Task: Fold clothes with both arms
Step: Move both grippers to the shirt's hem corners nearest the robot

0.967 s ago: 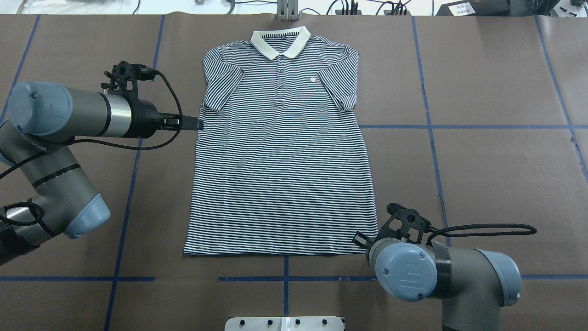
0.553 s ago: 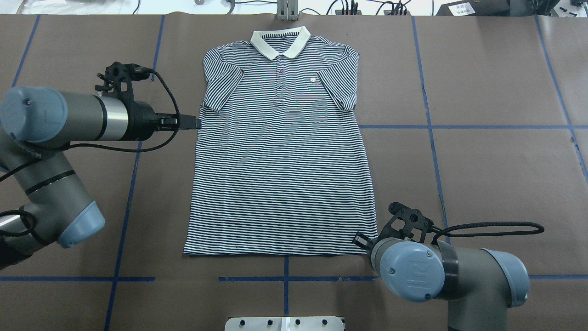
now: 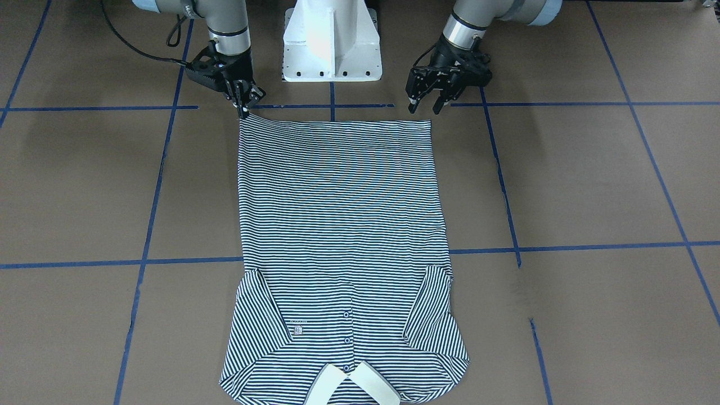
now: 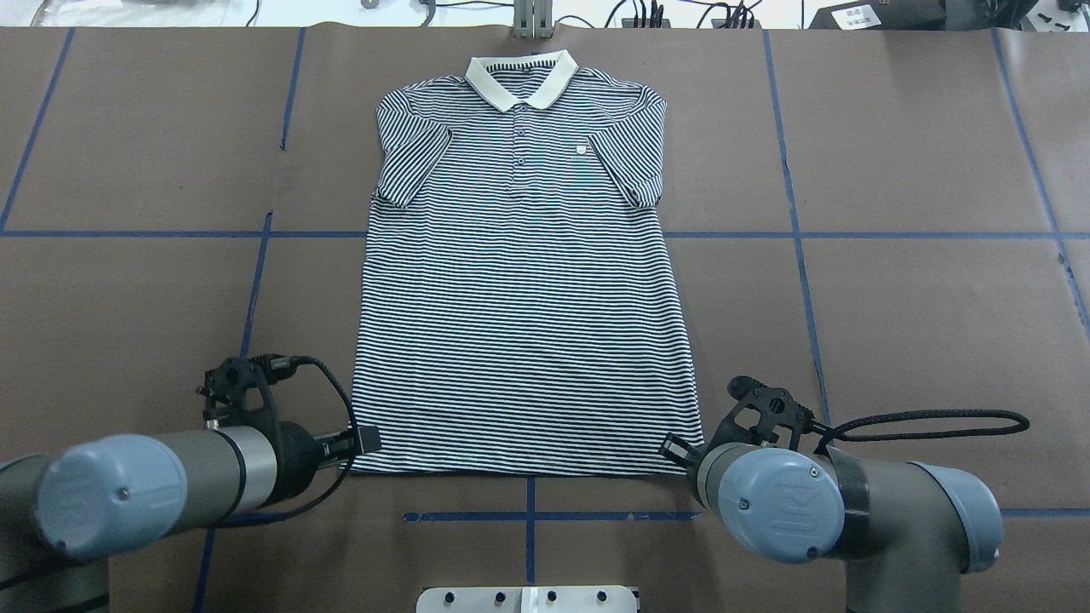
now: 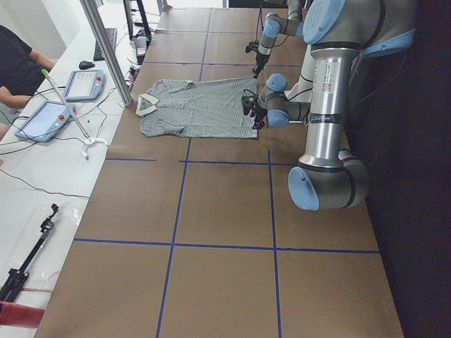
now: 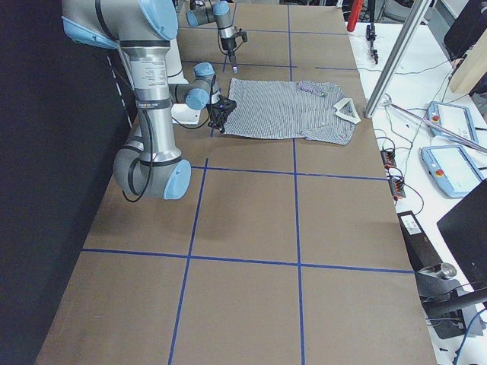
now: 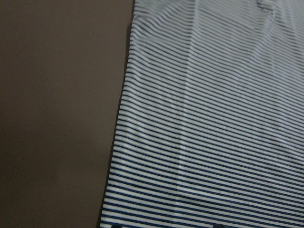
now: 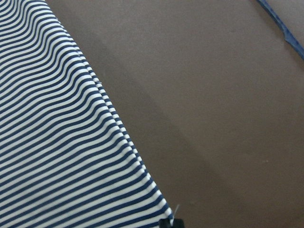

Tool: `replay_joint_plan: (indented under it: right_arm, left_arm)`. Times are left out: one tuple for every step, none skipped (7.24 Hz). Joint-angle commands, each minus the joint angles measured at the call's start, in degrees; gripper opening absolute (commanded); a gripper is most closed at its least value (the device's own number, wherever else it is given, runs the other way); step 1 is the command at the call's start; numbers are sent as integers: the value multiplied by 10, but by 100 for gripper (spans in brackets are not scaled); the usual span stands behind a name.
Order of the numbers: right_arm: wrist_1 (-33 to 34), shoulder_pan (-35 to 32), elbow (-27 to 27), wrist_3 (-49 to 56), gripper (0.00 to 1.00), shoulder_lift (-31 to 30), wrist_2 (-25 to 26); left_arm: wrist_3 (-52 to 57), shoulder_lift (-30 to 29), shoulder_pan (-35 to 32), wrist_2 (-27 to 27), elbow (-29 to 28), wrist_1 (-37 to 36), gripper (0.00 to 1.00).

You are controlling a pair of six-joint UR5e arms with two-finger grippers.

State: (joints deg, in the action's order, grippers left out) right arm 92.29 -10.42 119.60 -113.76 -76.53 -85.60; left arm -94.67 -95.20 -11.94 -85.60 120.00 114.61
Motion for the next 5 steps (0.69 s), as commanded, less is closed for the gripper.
replay_joint_plan:
  right_arm:
    - [0,0,-2,0,0,0,0]
    - [0,0,-2,0,0,0,0]
    - [0,0,-2,0,0,1,0]
    - [0,0,-2,0,0,0,0]
    - [0,0,-1,0,0,0,0]
  left_arm:
    - [-20,3,32,35,-29,-18,68]
    - [-20,2,33,35,-35,-18,68]
    - [-20,2,33,35,-39,-21,66]
    - [-20,0,33,34,-41,-21,59]
    - [-20,-1,33,33,-41,-21,40]
